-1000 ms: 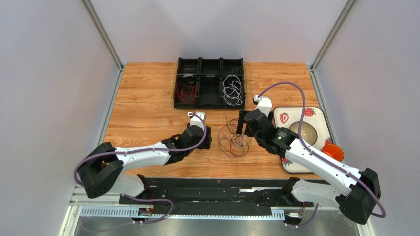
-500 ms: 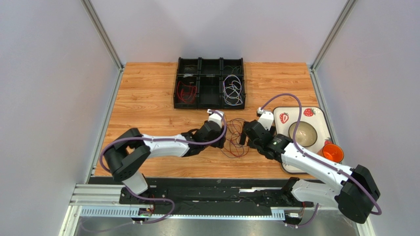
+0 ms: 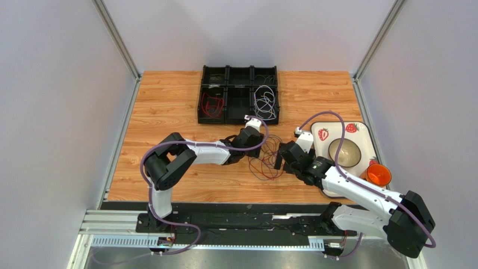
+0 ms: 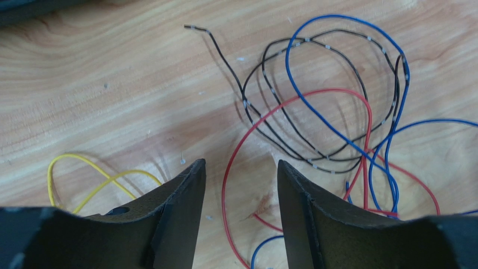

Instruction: Untangle the cables

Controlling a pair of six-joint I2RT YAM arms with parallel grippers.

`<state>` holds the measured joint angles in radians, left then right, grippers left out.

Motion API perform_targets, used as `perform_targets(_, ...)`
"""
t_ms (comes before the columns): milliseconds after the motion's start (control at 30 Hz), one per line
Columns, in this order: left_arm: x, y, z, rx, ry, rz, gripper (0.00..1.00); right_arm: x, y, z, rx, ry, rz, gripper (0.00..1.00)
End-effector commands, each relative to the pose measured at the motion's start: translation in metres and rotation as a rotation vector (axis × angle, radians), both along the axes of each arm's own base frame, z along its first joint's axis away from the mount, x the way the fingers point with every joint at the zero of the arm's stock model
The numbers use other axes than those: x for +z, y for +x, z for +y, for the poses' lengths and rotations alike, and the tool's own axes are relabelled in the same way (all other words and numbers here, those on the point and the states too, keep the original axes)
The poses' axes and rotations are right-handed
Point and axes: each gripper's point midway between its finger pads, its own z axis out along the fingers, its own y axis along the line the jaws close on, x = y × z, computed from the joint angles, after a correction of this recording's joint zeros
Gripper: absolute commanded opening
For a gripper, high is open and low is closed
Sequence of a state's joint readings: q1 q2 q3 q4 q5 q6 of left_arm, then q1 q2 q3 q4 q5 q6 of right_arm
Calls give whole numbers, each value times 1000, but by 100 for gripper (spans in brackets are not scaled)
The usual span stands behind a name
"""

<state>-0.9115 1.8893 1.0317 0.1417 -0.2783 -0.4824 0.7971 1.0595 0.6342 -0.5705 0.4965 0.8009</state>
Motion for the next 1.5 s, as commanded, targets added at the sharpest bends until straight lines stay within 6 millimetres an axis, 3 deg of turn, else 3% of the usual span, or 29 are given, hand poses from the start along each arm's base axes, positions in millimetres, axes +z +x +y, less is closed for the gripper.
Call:
perform_targets(0, 0, 7, -8, -19, 18, -10, 58, 0, 3, 2, -29, 36, -16, 84)
perform_targets(33, -5, 8, -9, -20, 25, 0, 57, -2, 3, 2, -33, 33, -12, 84)
perform_targets(133, -11, 6, -11, -23, 18, 22, 40, -5, 2, 3, -38, 36, 1, 84)
perform_targets(167, -13, 5, -10, -23, 20, 26, 24, -5, 3, 4, -43, 38, 0, 84)
perform_targets(267, -14, 3, -7, -15, 15, 31, 5, -9, 4, 6, -48, 40, 11, 84)
perform_targets(300, -14, 3, -7, -12, 12, 30, 4, -10, 5, 6, -54, 39, 13, 84)
perform_targets(467, -14, -1, -1, -4, 11, 33, 0, -27, 7, 6, -101, 21, 62, 81)
perform_targets(633, -16, -2, 0, -6, 14, 37, 0, -37, 14, 16, -93, 26, 93, 69)
perform_targets(1033, -15, -2, -1, -9, 12, 35, 0, -19, 44, 21, -92, -36, 17, 64)
perform_targets(1167, -16, -1, 0, -4, 12, 34, 0, -16, 57, 20, -99, -72, -10, 48)
perform_targets(1267, -16, -1, 0, -4, 15, 33, 0, -15, 65, 18, -93, -108, -18, 16)
perform_targets(1300, -17, -1, 0, -3, 19, 34, 0, -12, 67, 18, -95, -112, -21, 0)
perform_targets(1433, -18, 0, 1, 3, 26, 34, 0, 20, 70, 12, -83, -139, -60, 0)
perform_targets(1467, -19, 1, 1, 7, 29, 35, 0, 43, 78, 12, -80, -149, -112, 0)
